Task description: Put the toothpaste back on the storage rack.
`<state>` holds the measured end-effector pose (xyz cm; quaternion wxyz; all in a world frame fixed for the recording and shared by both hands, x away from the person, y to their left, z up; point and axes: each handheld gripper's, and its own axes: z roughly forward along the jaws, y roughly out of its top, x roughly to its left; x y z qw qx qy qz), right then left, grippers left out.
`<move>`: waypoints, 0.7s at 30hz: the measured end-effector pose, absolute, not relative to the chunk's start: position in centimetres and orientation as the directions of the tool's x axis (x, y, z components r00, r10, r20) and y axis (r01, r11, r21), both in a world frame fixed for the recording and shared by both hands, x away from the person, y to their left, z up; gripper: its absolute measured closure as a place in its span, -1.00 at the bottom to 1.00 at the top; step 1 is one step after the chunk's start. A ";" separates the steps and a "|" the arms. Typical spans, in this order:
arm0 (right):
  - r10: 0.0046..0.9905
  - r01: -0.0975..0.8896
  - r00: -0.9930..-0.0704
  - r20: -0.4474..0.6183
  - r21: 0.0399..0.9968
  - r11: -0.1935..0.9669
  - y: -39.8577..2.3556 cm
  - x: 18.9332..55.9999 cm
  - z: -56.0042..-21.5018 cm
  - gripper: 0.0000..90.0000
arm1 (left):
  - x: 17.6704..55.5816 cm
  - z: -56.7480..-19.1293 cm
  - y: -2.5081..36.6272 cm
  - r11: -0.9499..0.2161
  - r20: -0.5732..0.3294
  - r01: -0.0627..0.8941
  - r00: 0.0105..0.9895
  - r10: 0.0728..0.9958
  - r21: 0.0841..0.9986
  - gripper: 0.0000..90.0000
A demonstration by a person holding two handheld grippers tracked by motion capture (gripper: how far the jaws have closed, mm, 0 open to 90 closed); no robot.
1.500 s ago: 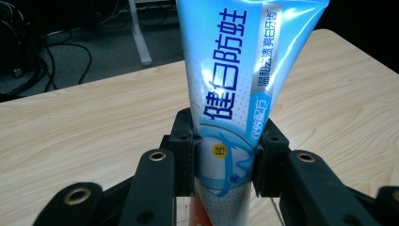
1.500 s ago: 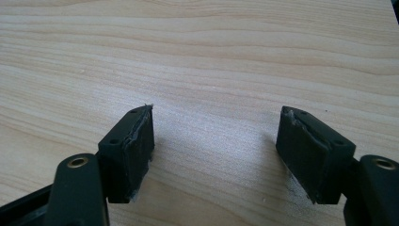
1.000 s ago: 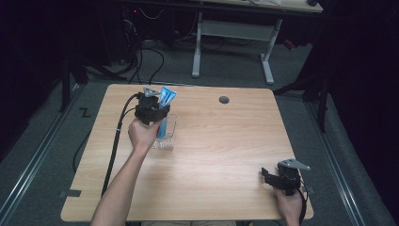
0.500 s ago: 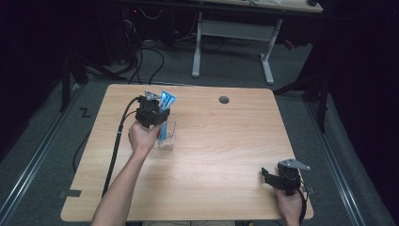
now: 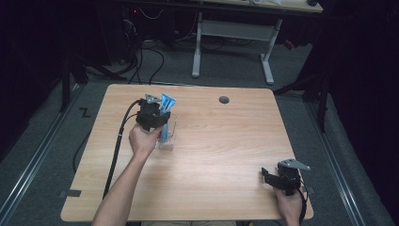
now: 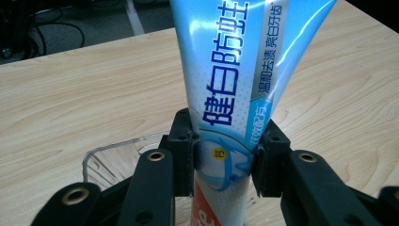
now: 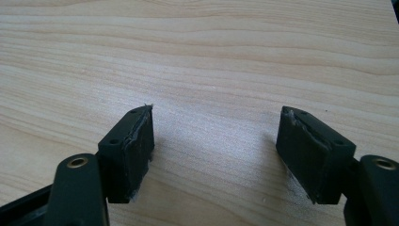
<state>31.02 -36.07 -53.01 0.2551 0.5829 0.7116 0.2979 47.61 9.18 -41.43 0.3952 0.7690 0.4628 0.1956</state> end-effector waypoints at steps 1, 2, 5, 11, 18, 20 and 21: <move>0.982 0.677 -0.190 -0.016 0.721 0.143 -36.1 31.0 -53.0 -0.37 | 47.6 -41.4 9.1 -0.266 -0.061 0.555 0.500 0.864 0.789 0.46; 0.982 0.678 -0.190 -0.016 0.721 0.143 -36.1 31.0 -53.0 -0.37 | 47.6 -41.5 9.1 -0.268 -0.060 0.555 0.502 0.863 0.787 0.46; 0.982 0.678 -0.190 -0.016 0.721 0.143 -36.1 31.0 -53.0 -0.37 | 47.6 -41.6 8.9 -0.280 -0.055 0.558 0.508 0.859 0.781 0.45; 0.982 0.678 -0.190 -0.016 0.721 0.143 -36.1 31.0 -53.0 -0.37 | 47.6 -42.2 8.8 -0.283 -0.063 0.570 0.511 0.857 0.771 0.45; 0.982 0.678 -0.190 -0.016 0.721 0.143 -36.1 31.0 -53.0 -0.37 | 47.6 -42.3 9.1 -0.264 -0.085 0.578 0.505 0.859 0.772 0.42; 0.982 0.678 -0.190 -0.016 0.721 0.143 -36.1 31.0 -53.0 -0.37 | 47.5 -42.2 9.2 -0.237 -0.114 0.574 0.508 0.854 0.784 0.33; 0.982 0.678 -0.190 -0.016 0.721 0.143 -36.1 31.0 -53.0 -0.37 | 47.4 -42.0 9.2 -0.229 -0.119 0.569 0.508 0.853 0.790 0.29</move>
